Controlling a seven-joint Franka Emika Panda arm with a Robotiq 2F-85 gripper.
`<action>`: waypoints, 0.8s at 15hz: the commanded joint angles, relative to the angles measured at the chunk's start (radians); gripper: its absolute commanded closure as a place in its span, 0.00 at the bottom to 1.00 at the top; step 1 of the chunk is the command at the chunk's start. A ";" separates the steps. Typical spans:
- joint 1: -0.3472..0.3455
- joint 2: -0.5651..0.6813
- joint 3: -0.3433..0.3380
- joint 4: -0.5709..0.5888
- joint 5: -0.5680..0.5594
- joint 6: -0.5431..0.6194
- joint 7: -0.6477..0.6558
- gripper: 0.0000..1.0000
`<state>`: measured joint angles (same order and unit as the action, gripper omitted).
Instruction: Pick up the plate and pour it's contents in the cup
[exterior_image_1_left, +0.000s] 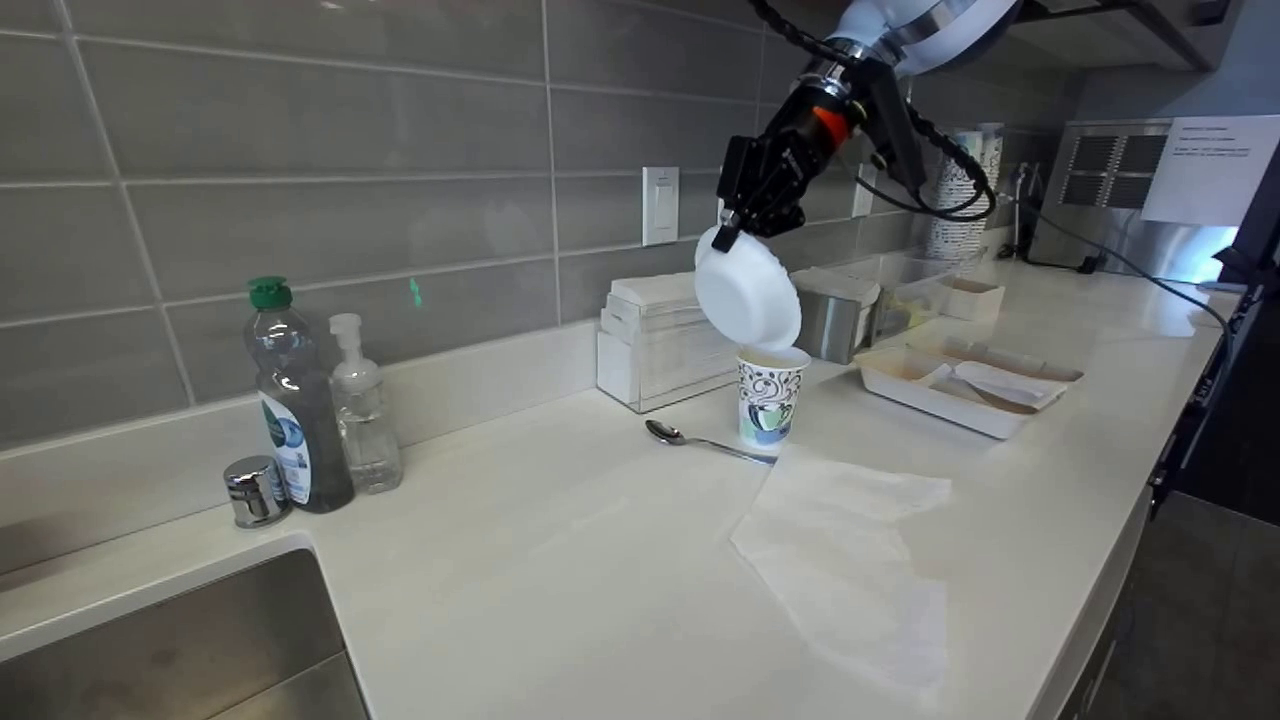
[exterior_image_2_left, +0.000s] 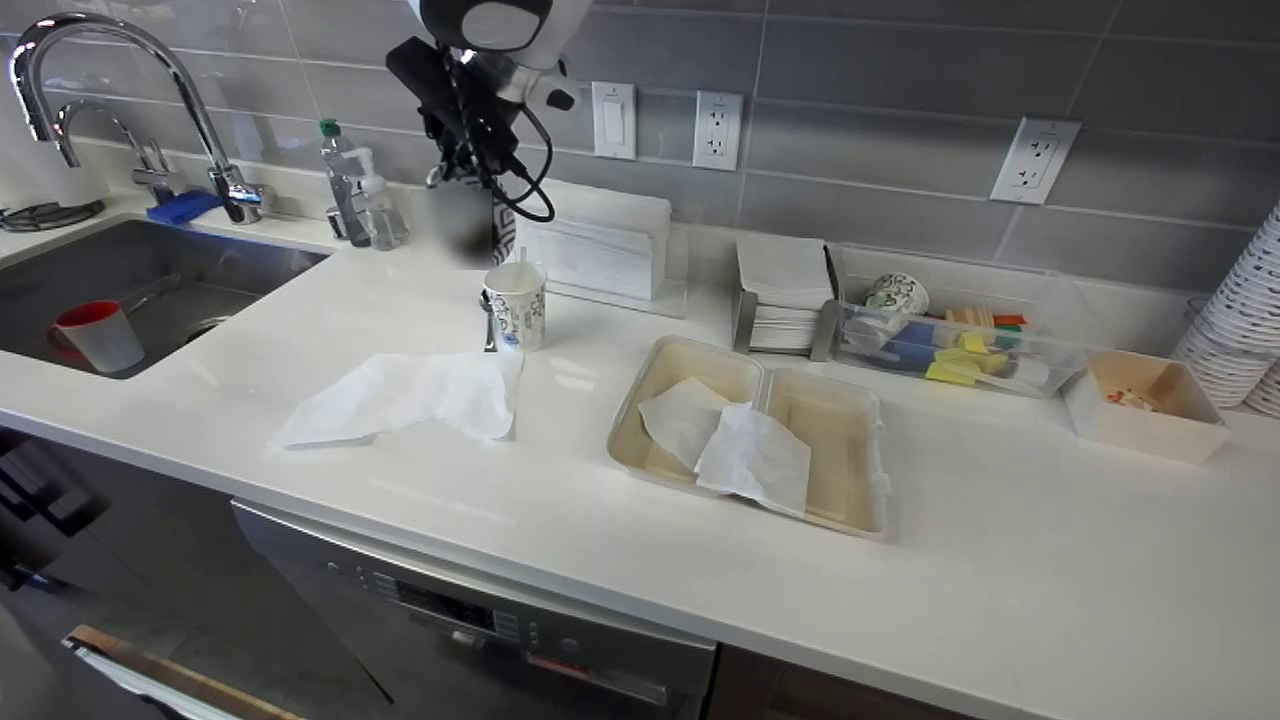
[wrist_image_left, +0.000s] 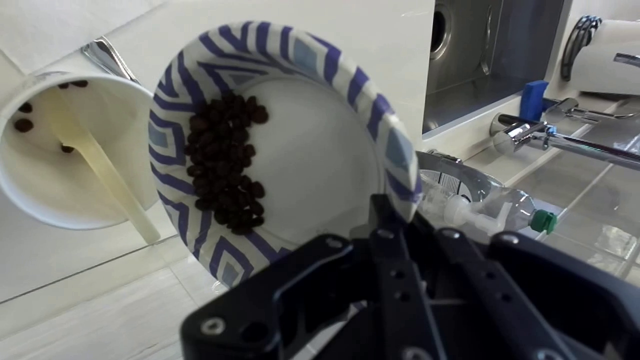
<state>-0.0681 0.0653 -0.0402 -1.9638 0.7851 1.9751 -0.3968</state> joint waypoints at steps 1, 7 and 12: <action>-0.015 -0.019 -0.011 -0.022 0.040 -0.038 -0.040 0.99; -0.029 -0.006 -0.027 -0.015 0.081 -0.087 -0.093 0.99; -0.039 0.004 -0.035 -0.009 0.105 -0.119 -0.120 0.99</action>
<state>-0.0969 0.0687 -0.0677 -1.9649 0.8518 1.8925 -0.4790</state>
